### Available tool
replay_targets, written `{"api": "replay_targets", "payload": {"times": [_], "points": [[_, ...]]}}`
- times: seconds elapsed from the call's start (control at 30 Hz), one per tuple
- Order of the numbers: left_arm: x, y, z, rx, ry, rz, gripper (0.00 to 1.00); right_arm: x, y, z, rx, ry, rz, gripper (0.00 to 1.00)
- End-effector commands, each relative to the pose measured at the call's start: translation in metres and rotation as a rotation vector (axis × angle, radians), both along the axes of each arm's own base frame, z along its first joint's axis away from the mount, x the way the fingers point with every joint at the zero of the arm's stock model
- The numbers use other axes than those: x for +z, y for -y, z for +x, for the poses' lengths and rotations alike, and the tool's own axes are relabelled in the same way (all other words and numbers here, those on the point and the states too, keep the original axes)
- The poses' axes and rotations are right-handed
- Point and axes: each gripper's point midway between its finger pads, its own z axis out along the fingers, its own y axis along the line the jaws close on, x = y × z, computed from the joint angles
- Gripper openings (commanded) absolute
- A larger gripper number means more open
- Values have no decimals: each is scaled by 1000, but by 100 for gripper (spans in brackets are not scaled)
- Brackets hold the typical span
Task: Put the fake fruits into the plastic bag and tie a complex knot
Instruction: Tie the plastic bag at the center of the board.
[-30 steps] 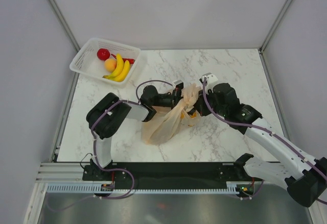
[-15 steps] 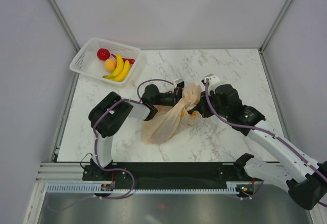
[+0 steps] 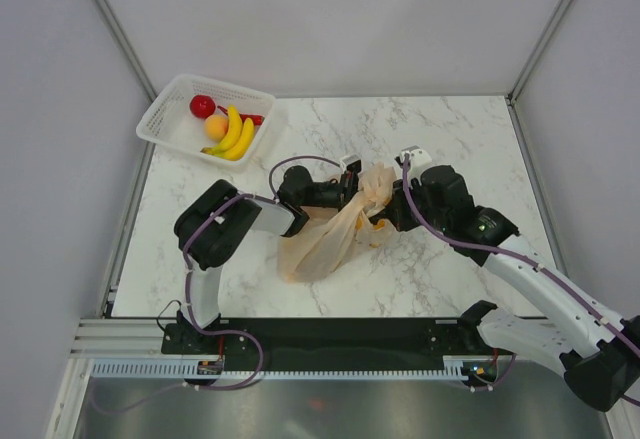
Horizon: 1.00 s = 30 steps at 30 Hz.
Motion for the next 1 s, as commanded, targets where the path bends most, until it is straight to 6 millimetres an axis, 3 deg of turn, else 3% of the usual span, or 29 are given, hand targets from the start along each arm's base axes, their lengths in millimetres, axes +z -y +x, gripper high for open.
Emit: {"api": "replay_targets", "payload": {"times": [0.0,0.2,0.27,0.53,0.57,0.6,0.77,0.97], "points": [[52,-11,-12,28,281,-256,25,2,0,-2,-22,-31,7,10],[50,-11,-13,27,279,-252,25,20,39,10,-205,40,-86,18],[51,-11,-12,29,280,-253,25,28,40,11,-208,53,-89,24],[52,-11,-15,21,282,-254,25,22,42,16,-222,48,-122,37],[51,-11,-17,17,279,-252,24,24,43,17,-229,58,-122,36],[51,-11,-18,15,279,-253,23,26,43,19,-236,65,-118,25],[46,-6,-29,-9,261,-244,20,42,41,29,-245,113,-110,2],[38,-4,-35,-18,247,-231,19,49,34,39,-237,131,-111,0]]}}
